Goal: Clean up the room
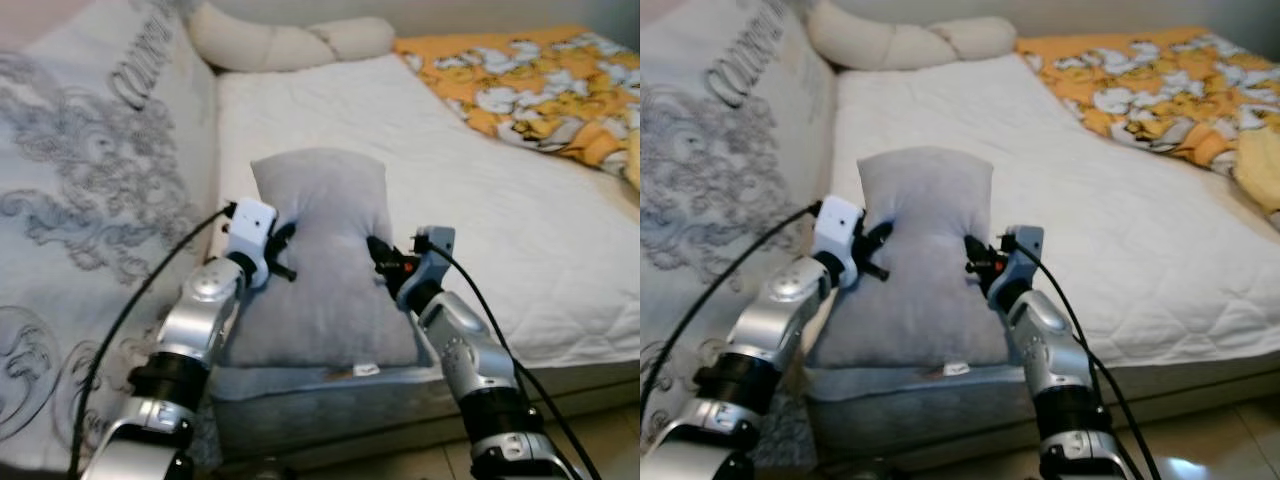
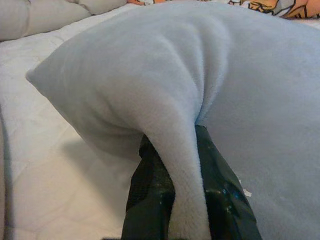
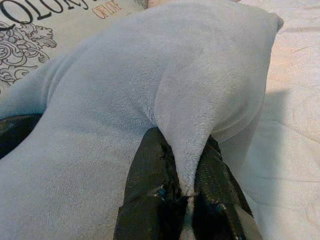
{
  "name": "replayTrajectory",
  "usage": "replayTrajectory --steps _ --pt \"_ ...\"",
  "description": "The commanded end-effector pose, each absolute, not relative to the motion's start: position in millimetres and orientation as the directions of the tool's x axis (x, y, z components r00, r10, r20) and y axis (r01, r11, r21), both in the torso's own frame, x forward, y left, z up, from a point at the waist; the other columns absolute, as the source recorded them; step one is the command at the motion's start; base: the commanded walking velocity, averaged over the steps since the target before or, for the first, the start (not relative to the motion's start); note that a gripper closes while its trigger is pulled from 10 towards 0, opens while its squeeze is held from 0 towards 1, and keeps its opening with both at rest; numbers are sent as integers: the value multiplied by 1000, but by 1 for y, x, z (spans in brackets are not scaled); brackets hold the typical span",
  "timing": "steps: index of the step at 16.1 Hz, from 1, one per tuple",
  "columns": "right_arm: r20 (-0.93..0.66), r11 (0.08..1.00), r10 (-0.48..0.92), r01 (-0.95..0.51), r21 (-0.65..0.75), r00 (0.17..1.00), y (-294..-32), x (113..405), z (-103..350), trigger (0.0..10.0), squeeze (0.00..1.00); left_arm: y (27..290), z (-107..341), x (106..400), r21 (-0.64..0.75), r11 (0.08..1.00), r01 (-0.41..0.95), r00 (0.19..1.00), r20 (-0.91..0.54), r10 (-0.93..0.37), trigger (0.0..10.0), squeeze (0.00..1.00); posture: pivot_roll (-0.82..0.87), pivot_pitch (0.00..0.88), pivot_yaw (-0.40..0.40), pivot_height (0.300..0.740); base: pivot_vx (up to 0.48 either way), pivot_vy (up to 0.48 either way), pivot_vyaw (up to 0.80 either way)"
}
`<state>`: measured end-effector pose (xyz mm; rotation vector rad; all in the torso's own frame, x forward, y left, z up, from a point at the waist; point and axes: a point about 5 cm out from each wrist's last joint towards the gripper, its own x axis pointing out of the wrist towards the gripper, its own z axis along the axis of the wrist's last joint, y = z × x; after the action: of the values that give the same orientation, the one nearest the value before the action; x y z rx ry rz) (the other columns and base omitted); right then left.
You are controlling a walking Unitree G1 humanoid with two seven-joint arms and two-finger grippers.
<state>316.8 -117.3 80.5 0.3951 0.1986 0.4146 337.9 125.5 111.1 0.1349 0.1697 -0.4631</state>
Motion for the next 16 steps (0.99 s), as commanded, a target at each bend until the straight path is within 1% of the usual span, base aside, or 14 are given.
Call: replayTrajectory --steps 1,5,7,8,12,13,14,16 --pt "-76 849 410 -350 395 909 -121 319 86 10000 0 117 121 340 111 874 473 878 -145 -456 10000 0 61 0 78 740 0 0 0" --pt "-78 851 414 -355 388 907 -120 318 86 10000 0 119 123 341 100 878 468 881 -137 -454 10000 0 61 0 77 740 0 0 0" --pt "-82 853 444 -393 343 892 -117 317 86 10000 0 121 124 341 97 881 464 883 -132 -451 10000 0 64 0 75 740 0 0 0" --pt "-87 843 490 -446 301 867 -111 315 85 10000 0 123 123 340 98 882 461 884 -131 -448 10000 0 66 0 77 740 255 0 800" --pt "-95 825 526 -480 298 845 -107 313 83 10000 0 126 124 340 100 884 457 887 -131 -444 10000 0 69 0 77 740 278 0 800" --pt "-110 820 530 -475 320 841 -108 313 80 10000 0 128 123 339 110 885 452 889 -135 -437 10000 0 71 0 75 740 274 0 800" --pt "-118 820 524 -462 339 843 -110 312 78 10000 0 128 124 338 100 886 453 889 -123 -441 10000 0 71 0 75 740 0 0 0" --pt "-128 819 531 -468 332 838 -113 312 77 10000 0 130 122 337 119 884 452 889 -139 -436 10000 0 76 0 75 740 0 0 0"
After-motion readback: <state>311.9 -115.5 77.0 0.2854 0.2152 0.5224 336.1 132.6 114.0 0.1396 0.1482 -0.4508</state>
